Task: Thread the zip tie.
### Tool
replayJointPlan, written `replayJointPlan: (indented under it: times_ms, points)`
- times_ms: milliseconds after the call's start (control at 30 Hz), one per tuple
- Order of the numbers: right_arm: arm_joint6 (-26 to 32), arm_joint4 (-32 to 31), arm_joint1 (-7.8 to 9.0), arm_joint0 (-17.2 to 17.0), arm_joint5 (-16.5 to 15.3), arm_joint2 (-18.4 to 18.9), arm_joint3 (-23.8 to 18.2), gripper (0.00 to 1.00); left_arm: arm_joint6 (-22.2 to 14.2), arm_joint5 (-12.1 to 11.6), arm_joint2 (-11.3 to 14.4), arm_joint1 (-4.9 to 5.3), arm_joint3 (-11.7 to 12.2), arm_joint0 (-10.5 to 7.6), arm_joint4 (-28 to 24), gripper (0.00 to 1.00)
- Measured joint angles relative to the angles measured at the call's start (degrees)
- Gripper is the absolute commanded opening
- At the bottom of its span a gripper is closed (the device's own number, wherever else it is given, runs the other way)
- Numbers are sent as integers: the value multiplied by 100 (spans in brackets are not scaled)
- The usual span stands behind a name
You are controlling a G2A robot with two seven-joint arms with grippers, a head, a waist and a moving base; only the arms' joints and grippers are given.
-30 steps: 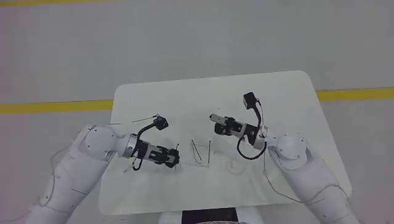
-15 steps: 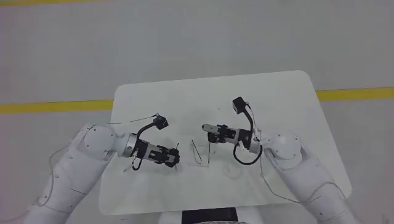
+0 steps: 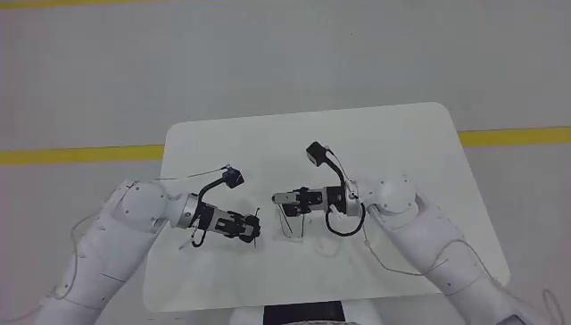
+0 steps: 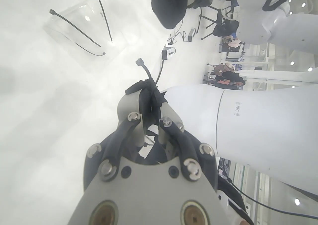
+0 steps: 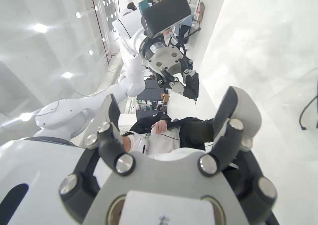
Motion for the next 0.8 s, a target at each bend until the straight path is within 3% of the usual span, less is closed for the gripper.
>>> replayJointPlan:
  times_ms: [200, 467, 567, 800]
  points:
    - [-93, 118, -20, -29, 156, -96, 40, 100, 0, 0, 0, 0, 0, 0, 0, 0]
    - [-257, 622, -204, 427, 653, -603, 635, 100, 0, 0, 0, 0, 0, 0, 0, 0]
    - [-402, 833, -257, 513, 673, -676, 841, 100, 0, 0, 0, 0, 0, 0, 0, 0]
    - [-414, 828, -256, 503, 664, -675, 833, 100, 0, 0, 0, 0, 0, 0, 0, 0]
